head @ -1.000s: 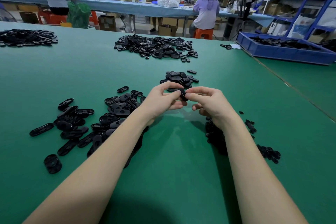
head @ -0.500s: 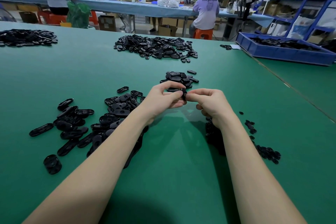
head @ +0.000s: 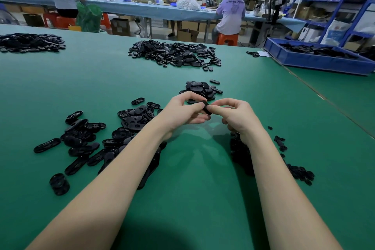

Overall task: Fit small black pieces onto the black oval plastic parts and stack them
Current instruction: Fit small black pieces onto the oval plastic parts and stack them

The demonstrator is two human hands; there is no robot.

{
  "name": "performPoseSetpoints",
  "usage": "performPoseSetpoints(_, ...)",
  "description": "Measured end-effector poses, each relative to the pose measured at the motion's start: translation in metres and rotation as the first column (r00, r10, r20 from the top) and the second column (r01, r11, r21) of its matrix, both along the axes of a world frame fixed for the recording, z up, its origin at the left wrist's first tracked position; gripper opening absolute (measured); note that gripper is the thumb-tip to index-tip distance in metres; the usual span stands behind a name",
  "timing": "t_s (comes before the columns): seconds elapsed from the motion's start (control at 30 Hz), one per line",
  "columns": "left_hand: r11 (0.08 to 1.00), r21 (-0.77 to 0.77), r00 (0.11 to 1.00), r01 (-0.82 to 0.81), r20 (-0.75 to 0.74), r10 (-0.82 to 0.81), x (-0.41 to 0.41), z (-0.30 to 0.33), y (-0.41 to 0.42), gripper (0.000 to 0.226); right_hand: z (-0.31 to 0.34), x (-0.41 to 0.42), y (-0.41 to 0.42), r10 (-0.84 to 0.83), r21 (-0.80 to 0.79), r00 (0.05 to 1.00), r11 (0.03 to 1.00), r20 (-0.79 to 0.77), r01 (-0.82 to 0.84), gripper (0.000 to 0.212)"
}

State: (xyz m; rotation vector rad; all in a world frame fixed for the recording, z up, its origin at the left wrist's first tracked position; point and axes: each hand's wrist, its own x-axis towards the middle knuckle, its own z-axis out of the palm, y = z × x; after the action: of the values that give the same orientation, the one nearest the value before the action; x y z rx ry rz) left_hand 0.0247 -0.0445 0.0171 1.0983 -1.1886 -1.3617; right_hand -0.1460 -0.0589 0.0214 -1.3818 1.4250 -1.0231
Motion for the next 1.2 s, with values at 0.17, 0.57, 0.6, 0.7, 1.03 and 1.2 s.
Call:
performPoseSetpoints(0.17,0.998,0.052,0.997,0.039,-0.071,-0.035,0.004,0.001,-0.001,0.011,-0.004,-0.003,0.002,0.051,0.035,0.996,0.998,0.08,-0.054,0.022)
performPoseSetpoints(0.57,0.999,0.033,1.0,-0.007,-0.017,0.007,0.006,-0.001,-0.001,0.017,-0.006,-0.002,0.002,0.126,-0.009,0.986,0.992,0.111,-0.126,0.013)
performPoseSetpoints(0.6,0.999,0.036,0.999,-0.019,-0.034,0.02,0.006,-0.001,0.0,0.017,-0.005,-0.003,0.001,0.135,-0.008,0.986,0.991,0.095,-0.134,0.01)
performPoseSetpoints(0.7,0.999,0.034,0.999,-0.032,-0.033,0.033,0.005,-0.001,0.0,0.017,-0.005,-0.003,0.0,0.129,-0.028,0.991,0.991,0.033,-0.128,0.006)
performPoseSetpoints(1.03,0.995,0.023,0.995,-0.098,0.035,0.097,-0.002,-0.008,0.002,0.017,-0.009,-0.004,-0.008,0.079,-0.113,0.979,0.988,-0.188,-0.101,0.01)
performPoseSetpoints(1.2,0.993,0.009,0.989,-0.118,0.09,0.117,-0.002,-0.01,0.001,0.016,-0.014,0.001,-0.009,0.048,-0.136,0.974,0.988,-0.223,-0.079,0.01)
